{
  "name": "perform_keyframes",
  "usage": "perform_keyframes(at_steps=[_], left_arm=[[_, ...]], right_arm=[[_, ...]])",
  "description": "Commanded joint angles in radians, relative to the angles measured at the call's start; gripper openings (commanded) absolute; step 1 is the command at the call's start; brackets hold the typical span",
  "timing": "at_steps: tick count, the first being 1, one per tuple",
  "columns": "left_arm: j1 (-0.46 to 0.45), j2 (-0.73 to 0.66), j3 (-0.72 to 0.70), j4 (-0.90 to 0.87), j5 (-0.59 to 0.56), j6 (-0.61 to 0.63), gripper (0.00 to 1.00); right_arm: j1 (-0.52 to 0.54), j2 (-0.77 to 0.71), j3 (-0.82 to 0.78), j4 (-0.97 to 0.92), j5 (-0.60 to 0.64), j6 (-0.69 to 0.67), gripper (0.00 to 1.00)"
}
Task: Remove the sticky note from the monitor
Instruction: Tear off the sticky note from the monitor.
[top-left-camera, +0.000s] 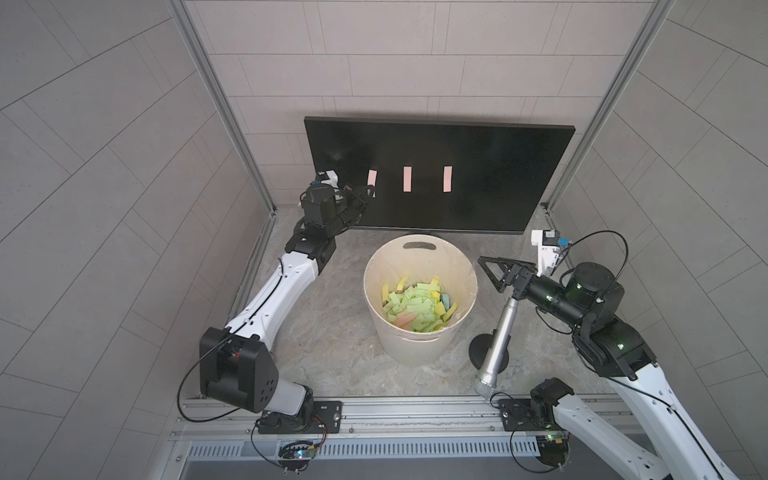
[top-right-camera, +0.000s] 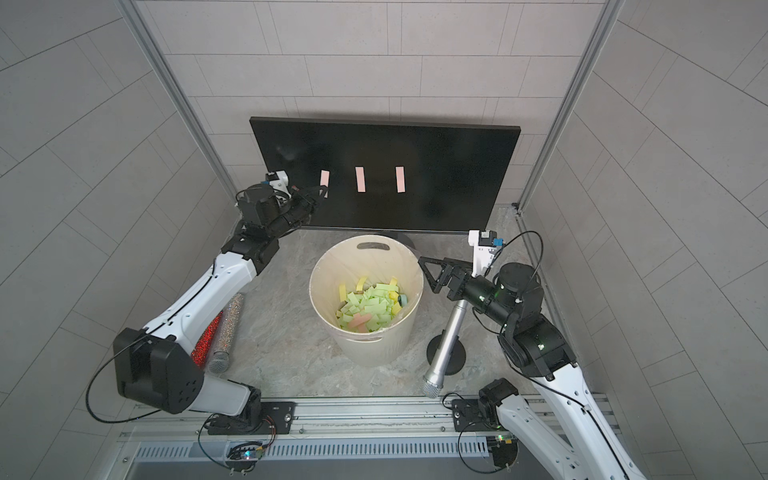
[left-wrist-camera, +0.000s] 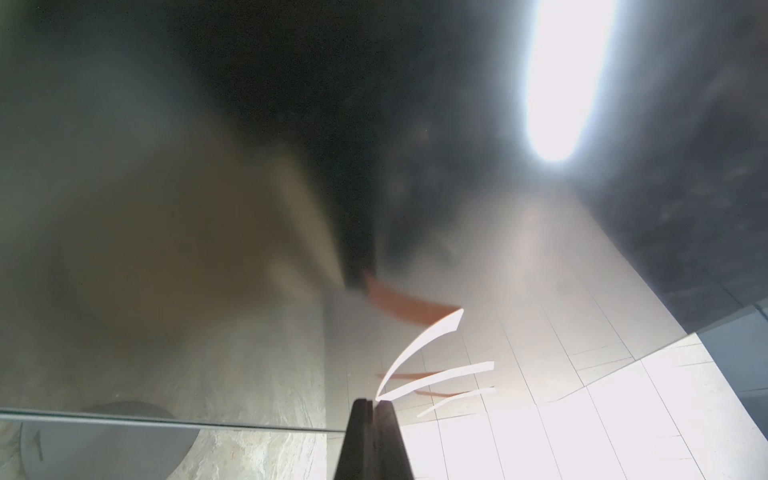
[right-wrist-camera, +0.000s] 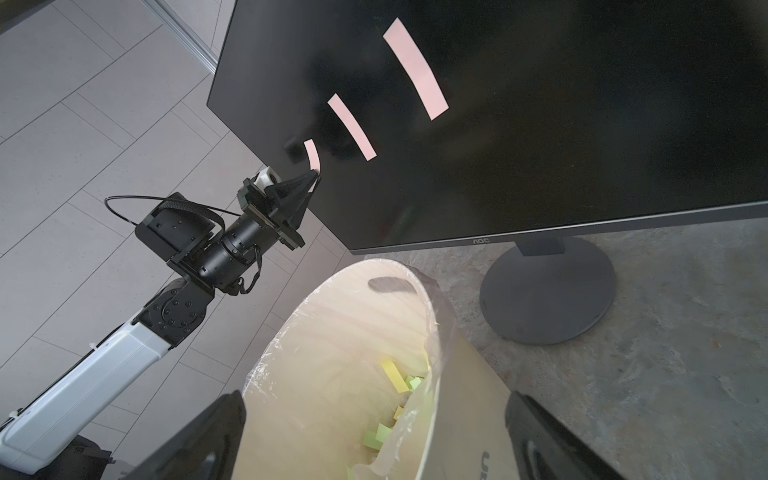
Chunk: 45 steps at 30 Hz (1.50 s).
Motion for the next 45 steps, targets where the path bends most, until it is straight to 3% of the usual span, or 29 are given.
perform_keyframes(at_steps=[1, 21, 32, 45], left_arm=[[0.005, -0.046, -0.03, -0.007, 0.042, 0.018, 0.0], [-0.046, -0.273, -0.183, -0.112, 0.104, 0.079, 0.0], [-0.177, -0.378, -0.213, -0.252, 0.057, 0.181, 0.01], [-0.391, -0.378, -0.189, -0.388, -0.061, 0.308, 0.04]], right_arm=[[-0.005, -0.01, -0.01, 0.012, 0.0, 0.007, 1.0], [-0.005, -0.002, -0.028, 0.034, -0.011, 0.049, 1.0], [-0.004, 0.007, -0.047, 0.066, -0.023, 0.082, 1.0], [-0.005, -0.007, -0.06, 0.065, -0.02, 0.089, 1.0]])
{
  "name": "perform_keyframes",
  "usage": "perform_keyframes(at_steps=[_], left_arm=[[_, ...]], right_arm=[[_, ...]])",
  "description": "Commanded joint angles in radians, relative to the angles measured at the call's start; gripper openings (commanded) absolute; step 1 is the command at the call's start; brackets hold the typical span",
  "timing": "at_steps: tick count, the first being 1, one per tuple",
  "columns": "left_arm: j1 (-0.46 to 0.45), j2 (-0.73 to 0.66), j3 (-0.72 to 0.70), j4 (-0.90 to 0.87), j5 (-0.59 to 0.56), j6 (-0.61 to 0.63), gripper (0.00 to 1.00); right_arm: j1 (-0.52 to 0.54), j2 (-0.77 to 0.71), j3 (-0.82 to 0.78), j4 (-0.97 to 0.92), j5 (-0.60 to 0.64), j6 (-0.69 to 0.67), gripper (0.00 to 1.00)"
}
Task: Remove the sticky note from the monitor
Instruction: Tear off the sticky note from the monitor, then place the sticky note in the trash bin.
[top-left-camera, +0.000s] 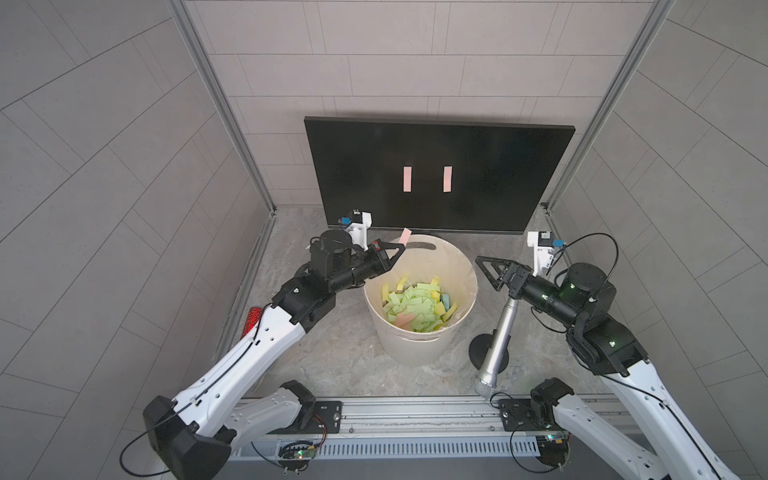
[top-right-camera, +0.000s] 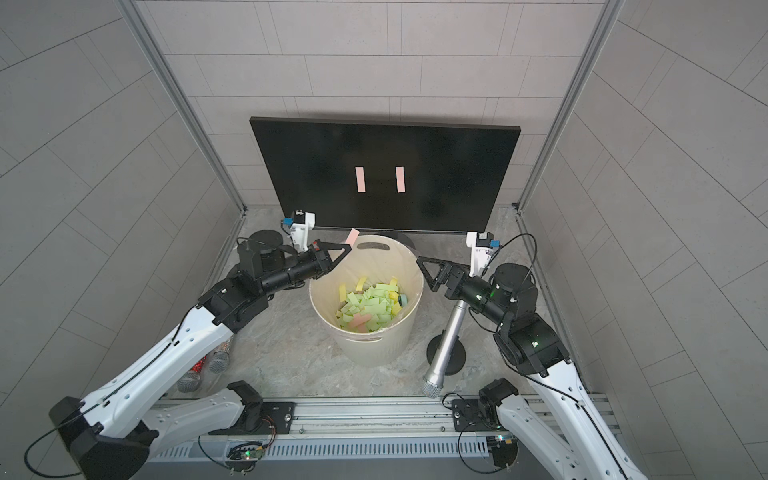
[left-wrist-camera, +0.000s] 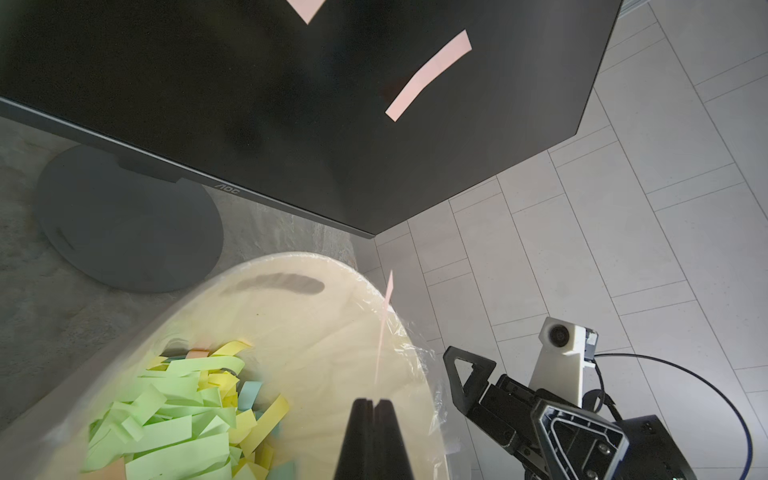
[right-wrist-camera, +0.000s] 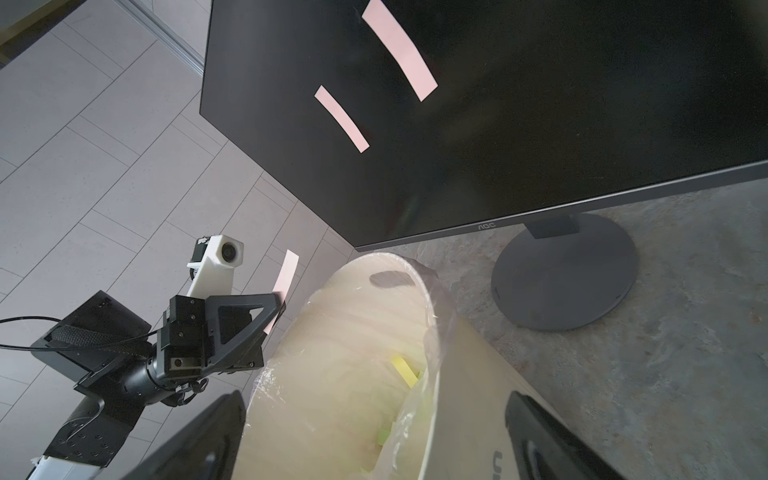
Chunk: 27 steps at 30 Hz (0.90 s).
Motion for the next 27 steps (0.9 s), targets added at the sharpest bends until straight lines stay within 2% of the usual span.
perform_keyframes(at_steps=[1, 6, 10, 21, 27], left_arm=[[-0.042, -0.001, 0.018, -0.049, -0.046, 0.06, 0.04], [-0.095, 0.021, 0.029, -0.09, -0.072, 0.095, 0.08], [-0.124, 0.036, 0.046, -0.125, -0.104, 0.123, 0.15], [-0.139, 0.055, 0.08, -0.16, -0.123, 0.163, 0.41], [-0.139, 0.058, 0.102, -0.167, -0.143, 0.174, 0.46]], right_arm=[[-0.005, -0.011, -0.01, 0.014, -0.004, 0.006, 1.0], [-0.004, -0.011, -0.016, 0.016, -0.004, 0.011, 1.0], [-0.004, -0.012, -0.02, 0.016, -0.004, 0.011, 1.0], [-0.005, -0.015, -0.024, 0.016, -0.002, 0.014, 1.0], [-0.005, -0.015, -0.026, 0.017, 0.0, 0.014, 1.0]])
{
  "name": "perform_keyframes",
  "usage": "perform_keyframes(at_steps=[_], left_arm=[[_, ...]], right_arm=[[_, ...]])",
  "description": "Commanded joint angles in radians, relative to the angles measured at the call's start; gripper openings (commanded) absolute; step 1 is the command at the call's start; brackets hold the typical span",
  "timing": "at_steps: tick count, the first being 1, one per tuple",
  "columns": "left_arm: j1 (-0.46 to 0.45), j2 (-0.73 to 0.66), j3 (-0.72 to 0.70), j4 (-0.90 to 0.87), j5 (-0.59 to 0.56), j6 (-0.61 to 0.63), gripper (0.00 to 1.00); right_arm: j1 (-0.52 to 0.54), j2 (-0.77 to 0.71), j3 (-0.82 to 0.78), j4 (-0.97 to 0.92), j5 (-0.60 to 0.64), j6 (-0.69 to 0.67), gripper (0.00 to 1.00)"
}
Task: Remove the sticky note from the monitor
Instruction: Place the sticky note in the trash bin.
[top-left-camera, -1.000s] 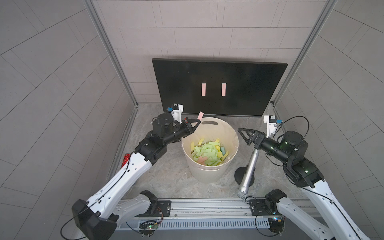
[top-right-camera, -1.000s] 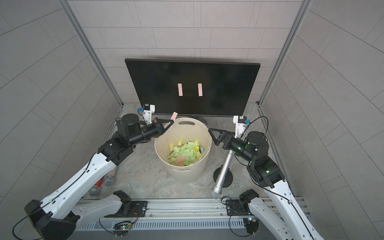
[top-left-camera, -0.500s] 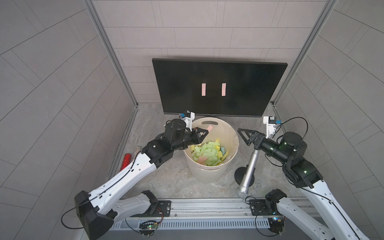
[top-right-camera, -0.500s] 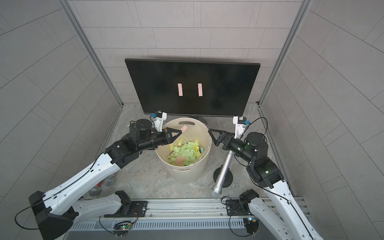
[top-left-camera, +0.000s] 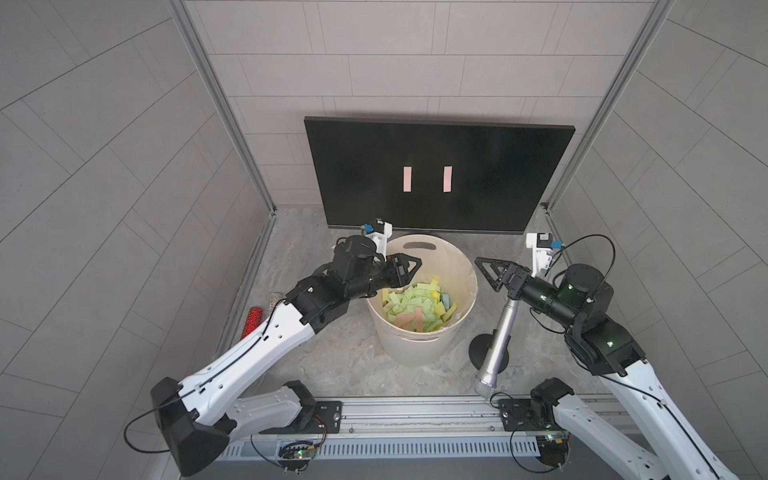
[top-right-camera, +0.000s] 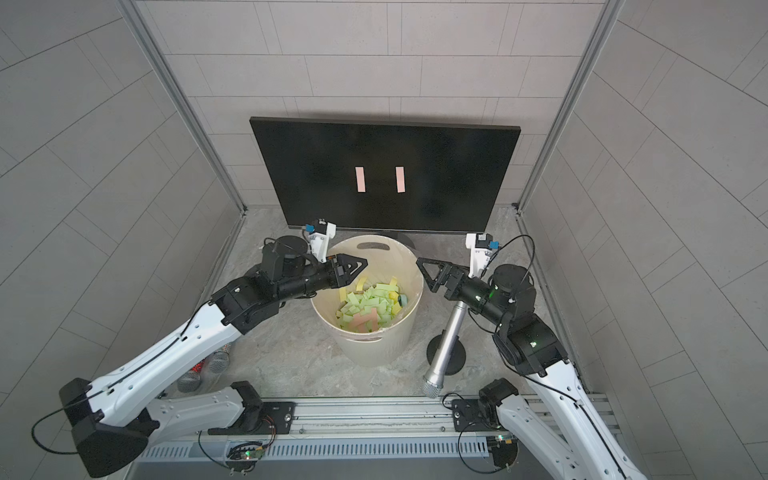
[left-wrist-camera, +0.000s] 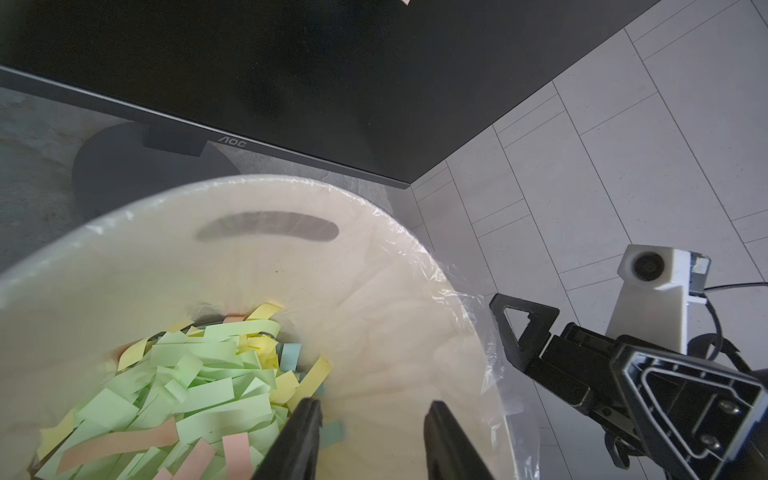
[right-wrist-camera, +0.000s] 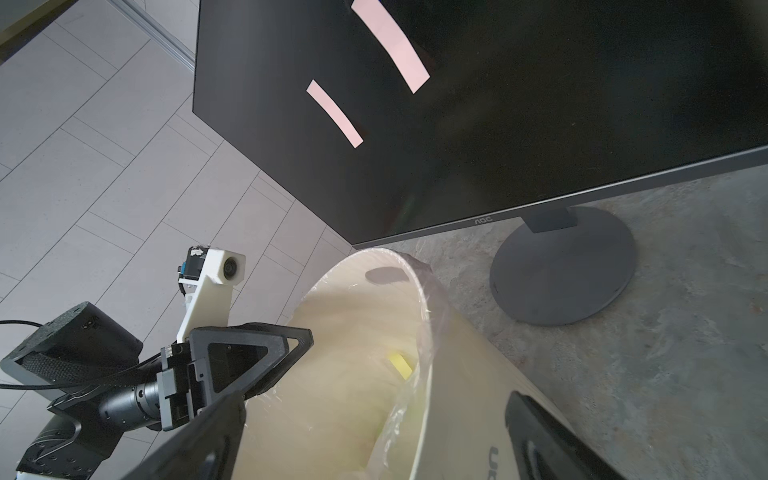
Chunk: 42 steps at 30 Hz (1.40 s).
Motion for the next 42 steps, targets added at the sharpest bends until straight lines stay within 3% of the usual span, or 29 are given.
perform_keyframes(at_steps=[1, 9, 18, 31, 42], left_arm=[[-0.005, 0.003, 0.04, -0.018, -0.022, 0.027, 0.47], [0.0, 0.034, 0.128, -0.008, -0.068, 0.064, 0.52], [0.044, 0.121, 0.243, 0.02, -0.048, 0.047, 0.67], [0.173, 0.255, 0.352, 0.078, 0.02, -0.065, 0.99], [0.244, 0.382, 0.425, 0.158, 0.06, -0.111, 1.0]], right_arm=[[-0.005, -0.012, -0.01, 0.008, 0.0, 0.002, 1.0], [-0.004, -0.012, -0.012, 0.008, 0.001, -0.004, 1.0], [-0.008, -0.014, -0.011, 0.008, 0.005, -0.016, 1.0], [-0.024, -0.025, 0.011, 0.0, 0.01, -0.042, 1.0], [-0.041, -0.022, 0.019, -0.004, 0.006, -0.055, 1.0]])
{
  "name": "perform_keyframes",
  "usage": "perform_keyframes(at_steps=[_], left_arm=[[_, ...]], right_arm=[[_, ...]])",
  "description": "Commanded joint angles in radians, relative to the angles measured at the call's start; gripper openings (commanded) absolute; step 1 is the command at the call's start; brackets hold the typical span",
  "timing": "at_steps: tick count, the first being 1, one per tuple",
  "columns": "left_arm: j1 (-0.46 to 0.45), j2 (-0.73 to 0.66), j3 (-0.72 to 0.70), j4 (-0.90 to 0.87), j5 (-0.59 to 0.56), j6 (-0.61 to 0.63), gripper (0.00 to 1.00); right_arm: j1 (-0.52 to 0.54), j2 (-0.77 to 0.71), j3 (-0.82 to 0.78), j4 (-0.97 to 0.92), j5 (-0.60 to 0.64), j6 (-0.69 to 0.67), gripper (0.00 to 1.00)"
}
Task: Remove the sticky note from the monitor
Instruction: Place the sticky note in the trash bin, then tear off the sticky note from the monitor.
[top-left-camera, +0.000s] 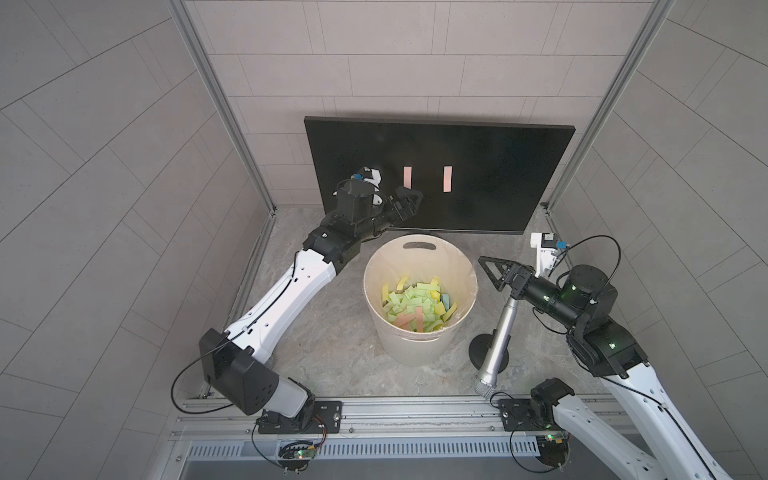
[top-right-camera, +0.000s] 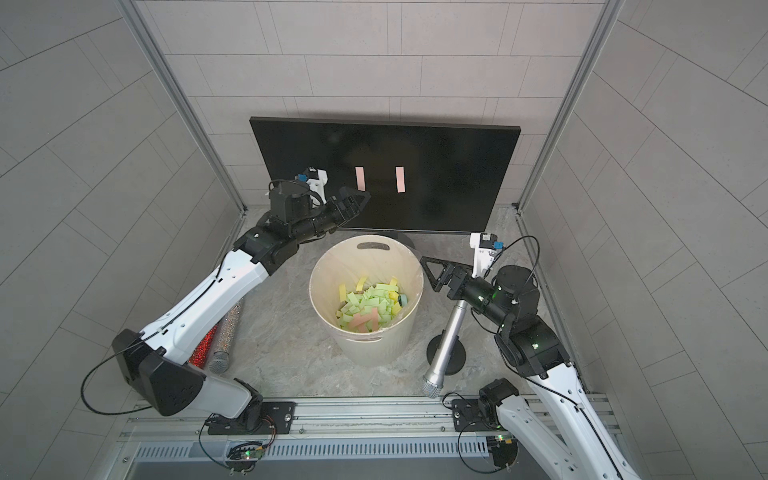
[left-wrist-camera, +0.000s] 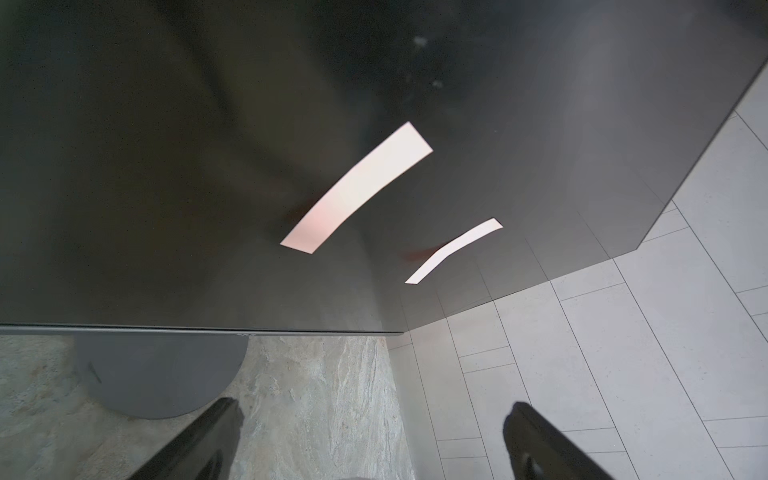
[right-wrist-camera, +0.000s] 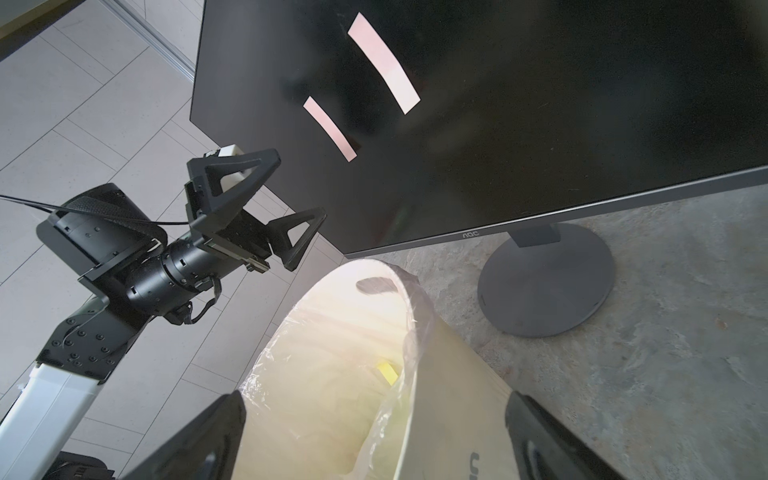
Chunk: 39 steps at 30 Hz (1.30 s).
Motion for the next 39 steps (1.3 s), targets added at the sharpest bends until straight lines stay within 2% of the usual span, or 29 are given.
perform_keyframes(at_steps=[1, 13, 28, 39], left_arm=[[0.015, 0.029, 0.053, 0.052, 0.025, -0.011, 1.0], [0.037, 0.143, 0.145, 0.135, 0.035, -0.026, 1.0], [0.039, 0.206, 0.15, 0.169, 0.0, -0.058, 1.0], [0.04, 0.219, 0.178, 0.193, -0.027, -0.064, 0.87]], right_arm=[[-0.007, -0.009, 0.023, -0.003, 0.0, -0.019, 1.0], [-0.022, -0.014, 0.018, -0.008, -0.003, -0.025, 1.0], [-0.042, -0.033, 0.005, -0.018, -0.012, -0.03, 1.0], [-0.053, -0.044, 0.0, -0.025, -0.015, -0.033, 1.0]])
